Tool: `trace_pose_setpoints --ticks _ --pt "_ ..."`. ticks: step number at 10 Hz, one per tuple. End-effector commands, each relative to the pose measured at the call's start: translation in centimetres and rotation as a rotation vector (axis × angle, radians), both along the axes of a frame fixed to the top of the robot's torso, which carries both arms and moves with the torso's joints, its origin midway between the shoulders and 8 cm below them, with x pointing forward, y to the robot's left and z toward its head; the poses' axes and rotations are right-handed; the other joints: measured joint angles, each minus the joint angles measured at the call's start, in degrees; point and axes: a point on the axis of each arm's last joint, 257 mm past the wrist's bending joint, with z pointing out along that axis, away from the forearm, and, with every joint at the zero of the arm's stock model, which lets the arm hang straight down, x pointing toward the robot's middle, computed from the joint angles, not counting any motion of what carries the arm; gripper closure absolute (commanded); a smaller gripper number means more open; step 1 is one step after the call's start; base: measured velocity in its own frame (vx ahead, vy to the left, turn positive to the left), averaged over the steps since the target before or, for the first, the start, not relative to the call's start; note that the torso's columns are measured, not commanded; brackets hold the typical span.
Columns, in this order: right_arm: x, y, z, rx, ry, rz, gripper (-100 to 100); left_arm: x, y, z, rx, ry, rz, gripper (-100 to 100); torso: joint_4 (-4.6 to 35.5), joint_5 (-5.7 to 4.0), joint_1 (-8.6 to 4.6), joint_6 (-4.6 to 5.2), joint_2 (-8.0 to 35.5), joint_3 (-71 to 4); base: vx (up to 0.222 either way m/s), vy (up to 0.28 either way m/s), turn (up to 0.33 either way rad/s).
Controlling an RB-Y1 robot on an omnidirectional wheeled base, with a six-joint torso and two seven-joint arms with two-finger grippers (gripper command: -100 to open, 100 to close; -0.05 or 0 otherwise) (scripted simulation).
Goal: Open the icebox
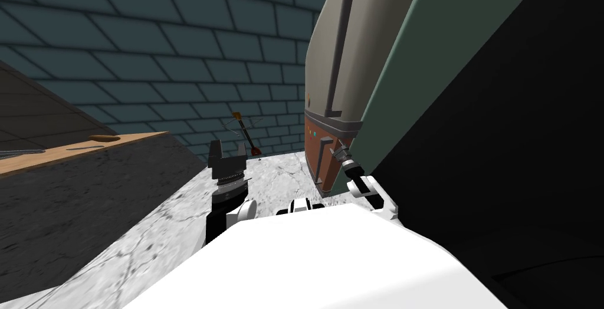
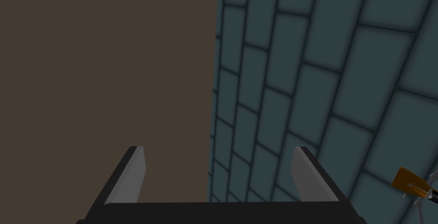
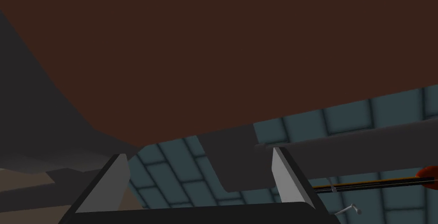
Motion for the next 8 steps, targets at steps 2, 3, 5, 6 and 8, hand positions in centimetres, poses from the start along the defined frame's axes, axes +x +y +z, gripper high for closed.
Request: trace_pose_setpoints --ticks 2,3,5,6,8 --pt "0.5 -0.5 0.1 -0.110 0.002 -0.032 -100 0.0 0.0 0.0 0.000 0.000 0.000 0 -0.04 0.09 0.10 -0.17 -0.34 -0.25 0.032 0.025 0.002" --pt "0.7 -0.8 0.0 -0.168 0.008 -0.050 -100 0.0 0.0 0.0 0.000 0.000 0.000 0 -0.06 0.13 0.17 -0.24 -0.46 -0.35 0.029 0.041 -0.005" --pt "0.8 -1.1 -0.1 -0.221 0.013 -0.064 -100 0.0 0.0 0.0 0.000 0.000 0.000 0 -0.09 0.26 0.30 -0.48 -0.86 -0.64 0.033 0.041 0.009" --pt "1.0 -1.4 -0.2 -0.268 0.016 -0.076 -100 0.0 0.0 0.0 0.000 0.000 0.000 0 -0.12 0.32 0.31 -0.53 -1.02 -0.76 0.037 0.020 0.008" --pt "1.2 -1.8 -0.2 -0.338 0.021 -0.093 -100 0.0 0.0 0.0 0.000 0.000 0.000 0 -0.18 0.38 0.42 -0.69 -1.30 -0.95 0.046 0.037 0.014"
